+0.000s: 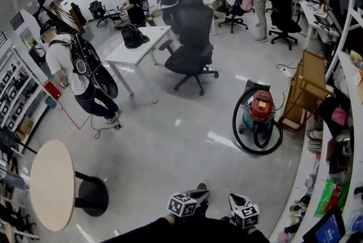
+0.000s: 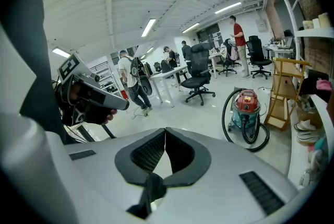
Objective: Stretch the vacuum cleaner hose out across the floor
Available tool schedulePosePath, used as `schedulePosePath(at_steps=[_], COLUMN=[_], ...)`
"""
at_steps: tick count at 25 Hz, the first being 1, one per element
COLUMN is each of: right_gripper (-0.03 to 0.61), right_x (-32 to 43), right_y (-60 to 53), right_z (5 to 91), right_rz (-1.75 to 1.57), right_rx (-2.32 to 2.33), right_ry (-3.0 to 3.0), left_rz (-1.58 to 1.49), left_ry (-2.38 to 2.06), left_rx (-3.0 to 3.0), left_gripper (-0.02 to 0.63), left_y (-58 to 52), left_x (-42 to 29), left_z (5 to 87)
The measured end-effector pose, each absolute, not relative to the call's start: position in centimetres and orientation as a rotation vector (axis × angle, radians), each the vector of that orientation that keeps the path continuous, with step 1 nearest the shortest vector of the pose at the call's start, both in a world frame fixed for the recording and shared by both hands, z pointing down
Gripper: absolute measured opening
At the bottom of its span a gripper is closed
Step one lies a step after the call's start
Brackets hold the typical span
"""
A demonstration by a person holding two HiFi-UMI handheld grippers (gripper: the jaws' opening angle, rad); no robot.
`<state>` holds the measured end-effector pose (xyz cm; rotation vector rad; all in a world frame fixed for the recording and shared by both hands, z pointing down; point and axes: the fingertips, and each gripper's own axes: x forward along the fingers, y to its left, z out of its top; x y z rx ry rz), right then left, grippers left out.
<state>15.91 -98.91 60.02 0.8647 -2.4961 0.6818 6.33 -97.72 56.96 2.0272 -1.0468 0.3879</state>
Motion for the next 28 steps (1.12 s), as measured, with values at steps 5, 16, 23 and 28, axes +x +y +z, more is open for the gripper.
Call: schedulePosePath(at_steps=[5, 16, 23, 28], right_gripper=[0.014, 0.014, 0.014, 0.014], right_x=[15.8, 10.3, 7.2, 5.7], right_y=[-106.7, -118.9, -124.5, -131.5], right_z=[60.1, 58.5, 60.7, 61.2], right_rz=[0.655, 0.653, 0.687, 0.660], right_rx=[0.953, 1.117, 1.009, 0.846], right_ry=[-2.424, -2.315, -2.309, -2.402], left_rz=[0.329, 0.364, 0.290, 0.280], left_ry=[-0.948, -0.736, -0.809, -0.948], left_rx=[2.061, 2.179, 2.033, 1.975], left_gripper=[0.021, 0.021, 0.021, 0.021], left_y=[-107.6, -121.5, -125.9, -130.3], left_x=[5.5, -0.5, -4.7, -5.3], left_z=[57.2, 57.3, 59.7, 59.5])
